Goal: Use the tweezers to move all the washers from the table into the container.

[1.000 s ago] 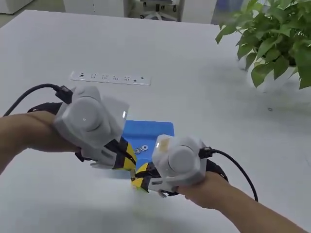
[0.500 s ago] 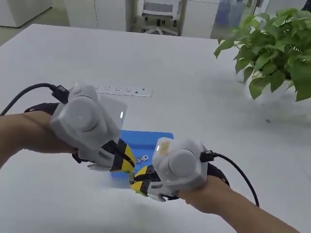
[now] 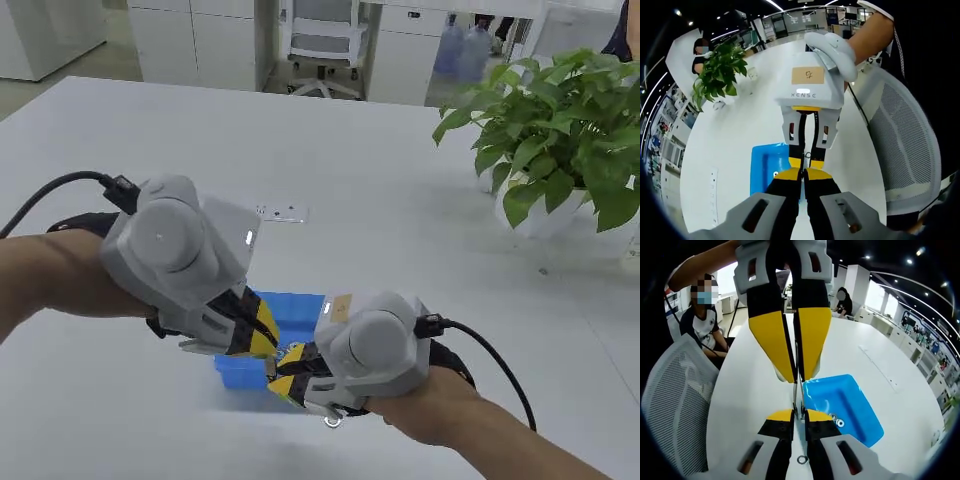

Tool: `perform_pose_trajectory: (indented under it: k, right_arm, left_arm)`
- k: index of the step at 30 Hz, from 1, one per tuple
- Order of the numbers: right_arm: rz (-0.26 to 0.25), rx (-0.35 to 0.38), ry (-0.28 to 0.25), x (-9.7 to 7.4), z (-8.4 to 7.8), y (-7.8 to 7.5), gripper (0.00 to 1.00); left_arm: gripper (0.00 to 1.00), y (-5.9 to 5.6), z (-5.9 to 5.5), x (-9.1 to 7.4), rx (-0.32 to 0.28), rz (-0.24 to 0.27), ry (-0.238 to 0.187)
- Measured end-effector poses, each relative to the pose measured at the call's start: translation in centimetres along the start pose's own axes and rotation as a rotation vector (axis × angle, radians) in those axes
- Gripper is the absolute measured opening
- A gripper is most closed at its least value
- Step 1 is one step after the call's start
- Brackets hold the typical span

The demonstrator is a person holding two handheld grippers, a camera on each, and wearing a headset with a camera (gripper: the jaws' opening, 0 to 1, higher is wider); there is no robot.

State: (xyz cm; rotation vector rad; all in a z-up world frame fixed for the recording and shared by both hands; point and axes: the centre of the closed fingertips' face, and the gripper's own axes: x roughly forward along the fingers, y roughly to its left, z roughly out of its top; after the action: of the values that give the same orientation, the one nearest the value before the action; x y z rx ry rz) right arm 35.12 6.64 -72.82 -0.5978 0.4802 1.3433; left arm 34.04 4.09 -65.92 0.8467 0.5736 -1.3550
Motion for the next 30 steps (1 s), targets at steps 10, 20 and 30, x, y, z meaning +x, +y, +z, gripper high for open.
perform_pose_trajectory:
  k: [10,20,30]
  right_arm:
    - [-0.026,-0.011,-0.002,-0.3,0.4,-2.3,0.09]
    - [-0.028,0.0,0.003,0.4,-0.2,-3.9,0.09]
    - [-0.017,0.032,0.019,1.6,-1.8,-5.2,0.09]
  left_arm:
    - [0.06,2.1,0.4,-0.1,0.012,0.026,-0.013]
    - [0.06,3.8,-0.3,0.6,0.002,0.028,-0.021]
    - [0.06,5.0,-1.4,2.4,-0.012,0.006,-0.019]
